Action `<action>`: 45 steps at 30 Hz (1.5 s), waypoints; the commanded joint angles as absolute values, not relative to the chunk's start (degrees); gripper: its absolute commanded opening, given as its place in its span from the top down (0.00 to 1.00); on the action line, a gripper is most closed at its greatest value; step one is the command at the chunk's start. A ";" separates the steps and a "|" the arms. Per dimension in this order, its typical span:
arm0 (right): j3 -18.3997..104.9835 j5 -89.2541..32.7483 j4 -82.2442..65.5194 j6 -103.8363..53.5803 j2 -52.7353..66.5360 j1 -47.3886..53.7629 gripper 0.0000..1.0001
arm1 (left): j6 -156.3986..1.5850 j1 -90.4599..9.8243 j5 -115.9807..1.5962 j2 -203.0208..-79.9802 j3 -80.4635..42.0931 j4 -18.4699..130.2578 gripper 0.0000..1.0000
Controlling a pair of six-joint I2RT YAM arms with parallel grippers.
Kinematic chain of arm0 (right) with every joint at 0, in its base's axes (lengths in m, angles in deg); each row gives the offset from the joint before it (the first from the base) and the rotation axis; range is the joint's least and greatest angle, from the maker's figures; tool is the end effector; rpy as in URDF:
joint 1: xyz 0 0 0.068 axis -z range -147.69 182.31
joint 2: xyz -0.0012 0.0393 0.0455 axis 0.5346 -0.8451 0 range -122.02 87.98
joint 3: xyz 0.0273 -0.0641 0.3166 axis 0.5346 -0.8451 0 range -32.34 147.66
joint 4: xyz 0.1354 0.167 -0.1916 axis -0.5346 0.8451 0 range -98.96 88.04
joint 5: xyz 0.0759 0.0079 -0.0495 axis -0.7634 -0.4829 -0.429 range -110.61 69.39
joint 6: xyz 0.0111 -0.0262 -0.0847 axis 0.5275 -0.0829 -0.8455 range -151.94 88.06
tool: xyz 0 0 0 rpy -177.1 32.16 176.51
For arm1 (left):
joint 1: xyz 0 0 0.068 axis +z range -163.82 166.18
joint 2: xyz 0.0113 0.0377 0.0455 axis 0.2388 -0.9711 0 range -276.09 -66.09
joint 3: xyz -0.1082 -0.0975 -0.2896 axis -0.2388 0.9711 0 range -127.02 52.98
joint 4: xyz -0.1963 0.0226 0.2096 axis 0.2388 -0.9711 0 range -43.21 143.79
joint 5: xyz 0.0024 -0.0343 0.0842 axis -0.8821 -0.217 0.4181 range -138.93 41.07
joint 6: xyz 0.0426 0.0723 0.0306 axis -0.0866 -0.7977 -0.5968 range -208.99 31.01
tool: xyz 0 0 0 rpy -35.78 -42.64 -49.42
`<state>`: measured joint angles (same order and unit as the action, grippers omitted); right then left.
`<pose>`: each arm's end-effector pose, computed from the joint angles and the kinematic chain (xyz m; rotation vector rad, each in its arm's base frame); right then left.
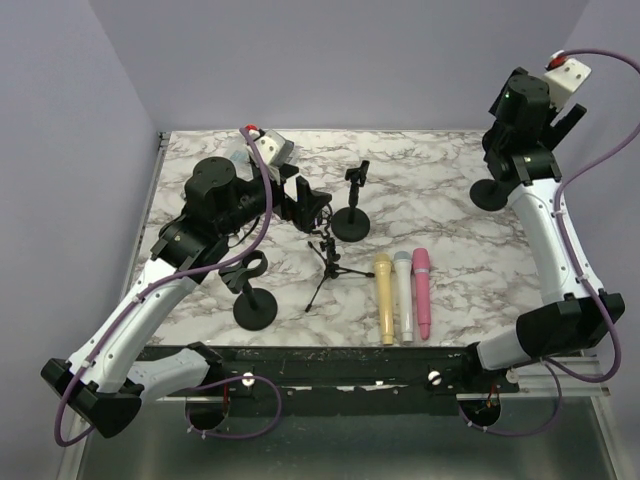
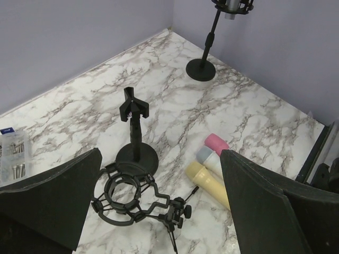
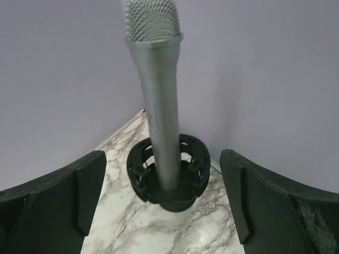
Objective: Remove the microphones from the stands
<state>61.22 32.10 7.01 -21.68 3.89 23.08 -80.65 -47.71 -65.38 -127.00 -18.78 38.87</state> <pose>0.3738 -0.0035 0.5189 0.6869 1.5161 -0.5131 0.2140 -0.1709 0.4901 0.5938 1.5928 -0.7924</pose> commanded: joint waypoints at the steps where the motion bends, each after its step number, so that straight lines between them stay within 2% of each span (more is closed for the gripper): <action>1: 64.27 33.33 5.73 -24.23 1.53 26.92 0.04 | -81.46 -48.35 -64.61 -125.95 -18.27 40.00 0.01; 9: 63.99 22.04 5.71 -25.87 -1.26 33.64 0.01 | -81.93 -48.80 -64.05 -125.99 -18.15 39.88 0.01; 16: 64.07 14.74 6.14 -25.94 -3.26 35.92 0.03 | -82.13 -48.89 -63.87 -126.38 -18.35 39.69 0.01; 22: 64.31 12.96 6.42 -25.64 -5.02 35.95 0.17 | -82.22 -48.89 -63.88 -126.56 -18.38 39.66 0.01; 27: 64.74 13.03 6.16 -26.10 -6.16 35.94 0.23 | -82.28 -48.97 -63.87 -126.65 -18.33 39.62 0.02; 40: 69.49 13.81 8.85 -26.30 -3.08 35.96 0.67 | -82.14 -48.98 -64.14 -126.87 -18.38 39.62 0.01; 45: 72.99 11.56 11.60 -25.59 0.14 35.92 0.72 | -81.91 -49.05 -64.53 -126.91 -18.38 39.72 0.01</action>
